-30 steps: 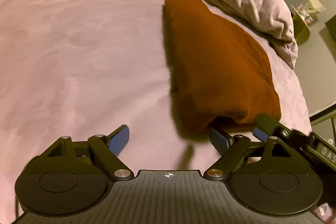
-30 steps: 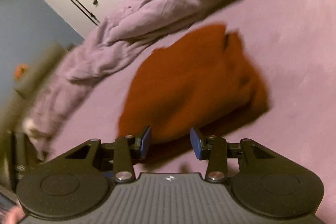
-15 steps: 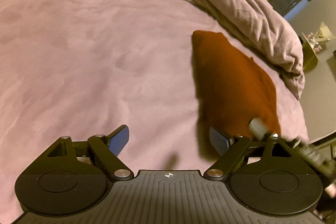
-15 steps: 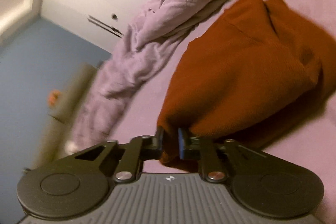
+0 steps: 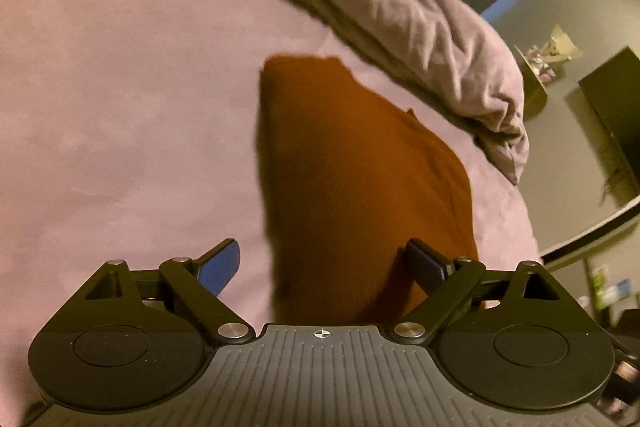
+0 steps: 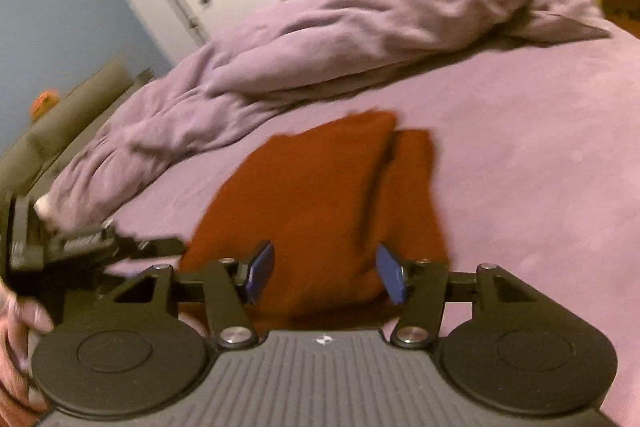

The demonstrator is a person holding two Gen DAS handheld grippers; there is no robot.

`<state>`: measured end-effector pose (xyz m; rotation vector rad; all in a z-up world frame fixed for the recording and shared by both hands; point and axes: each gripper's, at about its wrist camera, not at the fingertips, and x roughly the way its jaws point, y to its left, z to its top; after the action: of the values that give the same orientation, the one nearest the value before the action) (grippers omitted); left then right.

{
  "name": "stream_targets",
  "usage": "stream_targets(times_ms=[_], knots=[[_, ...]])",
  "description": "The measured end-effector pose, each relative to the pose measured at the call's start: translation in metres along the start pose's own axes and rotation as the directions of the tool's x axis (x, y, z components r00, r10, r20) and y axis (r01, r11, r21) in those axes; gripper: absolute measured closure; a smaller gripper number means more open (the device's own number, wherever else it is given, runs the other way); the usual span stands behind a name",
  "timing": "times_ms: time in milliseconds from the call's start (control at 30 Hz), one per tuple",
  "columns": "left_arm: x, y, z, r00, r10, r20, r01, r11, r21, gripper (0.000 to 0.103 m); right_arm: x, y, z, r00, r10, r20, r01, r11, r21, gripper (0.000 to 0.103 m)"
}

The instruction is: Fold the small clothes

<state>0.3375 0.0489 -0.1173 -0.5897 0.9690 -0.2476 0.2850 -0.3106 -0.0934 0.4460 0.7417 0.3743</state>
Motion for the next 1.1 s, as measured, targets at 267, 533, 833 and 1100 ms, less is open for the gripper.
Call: stream_targets(times_ms=[267, 533, 833, 1100], knots=[[0.04, -0.008, 0.014, 1.0, 0.009, -0.005, -0.009, 1.0, -0.013, 0.029, 0.077, -0.062, 0.035, 0.985, 0.07, -0.159, -0.046, 0.988, 0.148, 0.029], [0.043, -0.018, 0.014, 0.999, 0.035, 0.038, -0.037, 0.998, 0.05, 0.048, 0.112, -0.052, 0.034, 0.978, 0.103, -0.179, -0.07, 0.98, 0.185, 0.062], [-0.019, -0.016, 0.021, 0.994, 0.077, 0.082, -0.083, 0.994, 0.075, 0.055, 0.091, 0.01, 0.037, 0.977, 0.15, -0.148, -0.138, 0.986, 0.088, 0.073], [-0.09, 0.039, -0.017, 0.958, 0.284, 0.049, -0.287, 0.954, 0.083, 0.048, 0.102, 0.089, -0.009, 0.949, 0.201, -0.241, -0.216, 0.976, -0.036, 0.066]])
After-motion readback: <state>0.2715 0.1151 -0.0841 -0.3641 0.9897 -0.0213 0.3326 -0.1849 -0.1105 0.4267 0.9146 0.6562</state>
